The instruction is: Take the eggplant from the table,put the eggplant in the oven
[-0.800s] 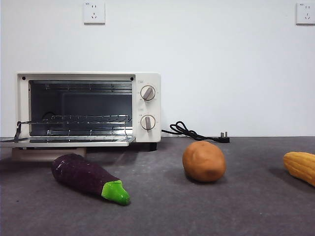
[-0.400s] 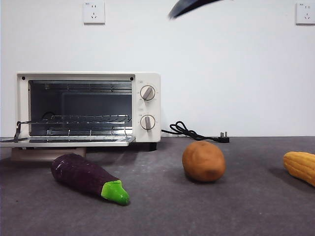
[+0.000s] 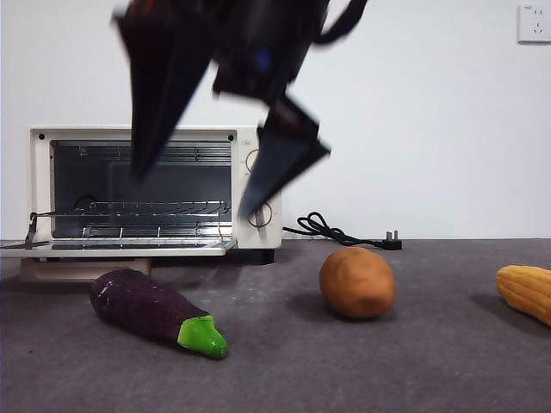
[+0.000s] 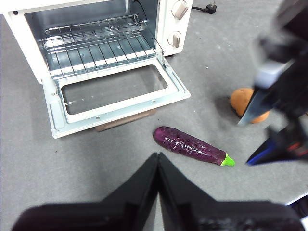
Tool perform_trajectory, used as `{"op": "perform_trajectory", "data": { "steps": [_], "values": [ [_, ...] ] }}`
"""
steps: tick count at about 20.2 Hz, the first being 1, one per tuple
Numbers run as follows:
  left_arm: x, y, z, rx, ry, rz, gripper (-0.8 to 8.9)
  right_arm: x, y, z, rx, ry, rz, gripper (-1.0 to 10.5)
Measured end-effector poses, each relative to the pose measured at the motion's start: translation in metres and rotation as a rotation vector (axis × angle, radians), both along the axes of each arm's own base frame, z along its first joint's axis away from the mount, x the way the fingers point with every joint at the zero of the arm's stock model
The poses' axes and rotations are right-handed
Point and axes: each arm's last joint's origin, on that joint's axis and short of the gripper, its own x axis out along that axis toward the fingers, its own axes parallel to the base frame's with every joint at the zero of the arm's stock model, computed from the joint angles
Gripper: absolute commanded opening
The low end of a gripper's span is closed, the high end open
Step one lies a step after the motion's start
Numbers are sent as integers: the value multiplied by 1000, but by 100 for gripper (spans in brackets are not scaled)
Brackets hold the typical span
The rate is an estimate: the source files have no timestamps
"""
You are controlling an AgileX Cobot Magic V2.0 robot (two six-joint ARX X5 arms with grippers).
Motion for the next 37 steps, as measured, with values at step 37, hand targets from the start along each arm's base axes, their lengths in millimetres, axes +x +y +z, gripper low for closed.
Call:
{"op": "perform_trajectory", "data": {
  "steps": [37],
  "values": [
    [-1, -1, -1, 0, 9, -28, -6, 10, 36, -67, -105, -19, -115, 370]
  ]
}}
